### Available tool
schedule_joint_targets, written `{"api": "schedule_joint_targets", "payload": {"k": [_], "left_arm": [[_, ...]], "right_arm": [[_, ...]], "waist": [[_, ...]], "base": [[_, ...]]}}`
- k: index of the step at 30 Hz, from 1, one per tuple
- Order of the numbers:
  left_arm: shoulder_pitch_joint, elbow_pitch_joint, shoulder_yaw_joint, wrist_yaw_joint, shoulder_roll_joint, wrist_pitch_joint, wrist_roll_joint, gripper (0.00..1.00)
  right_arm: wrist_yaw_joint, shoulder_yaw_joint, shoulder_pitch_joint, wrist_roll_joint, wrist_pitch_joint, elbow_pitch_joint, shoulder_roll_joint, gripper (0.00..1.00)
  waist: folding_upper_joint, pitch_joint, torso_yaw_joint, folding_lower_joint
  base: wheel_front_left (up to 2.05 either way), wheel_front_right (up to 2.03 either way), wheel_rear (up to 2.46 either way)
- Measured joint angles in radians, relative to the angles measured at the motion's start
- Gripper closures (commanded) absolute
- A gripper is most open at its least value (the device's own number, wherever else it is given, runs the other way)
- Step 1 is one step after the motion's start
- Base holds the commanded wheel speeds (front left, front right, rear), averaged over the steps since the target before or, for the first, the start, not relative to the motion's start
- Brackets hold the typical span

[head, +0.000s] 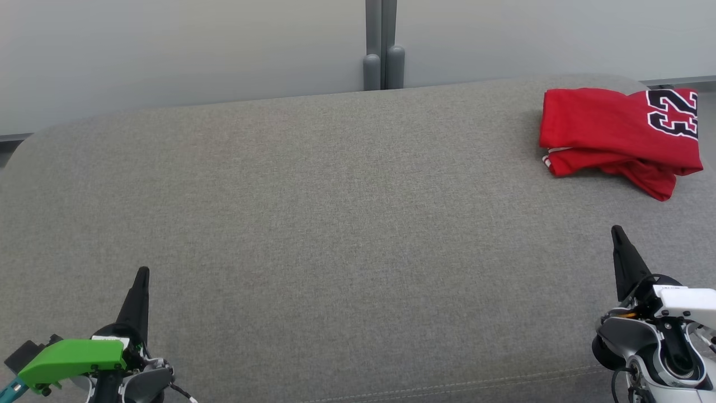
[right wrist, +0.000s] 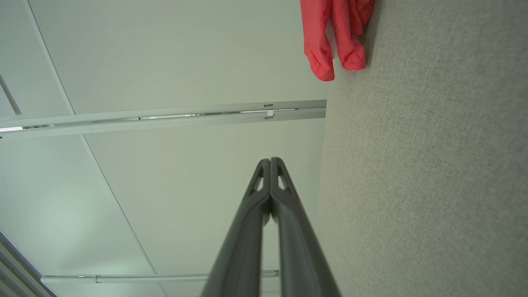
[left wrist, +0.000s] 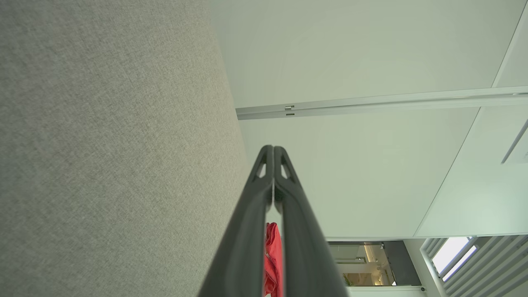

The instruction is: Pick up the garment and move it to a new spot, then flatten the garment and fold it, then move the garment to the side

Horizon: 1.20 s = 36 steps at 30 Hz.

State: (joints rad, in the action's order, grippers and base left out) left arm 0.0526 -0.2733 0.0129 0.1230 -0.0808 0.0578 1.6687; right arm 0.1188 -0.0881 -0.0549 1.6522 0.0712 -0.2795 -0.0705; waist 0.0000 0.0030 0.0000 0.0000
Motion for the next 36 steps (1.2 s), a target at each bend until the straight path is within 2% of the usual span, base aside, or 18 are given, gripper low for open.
{"api": "schedule_joint_targets", "payload": {"k": [36], "left_arm": [[0.000,0.001,0.004,0.000,0.002,0.003,-0.001,1.00]], "right_arm": [[0.000,-0.002,0.000,-0.002,0.000,0.000,0.004,1.00]], "waist": [[0.0000,0.000,0.000,0.0000]], "base": [[0.00,0.00,0.00]]}}
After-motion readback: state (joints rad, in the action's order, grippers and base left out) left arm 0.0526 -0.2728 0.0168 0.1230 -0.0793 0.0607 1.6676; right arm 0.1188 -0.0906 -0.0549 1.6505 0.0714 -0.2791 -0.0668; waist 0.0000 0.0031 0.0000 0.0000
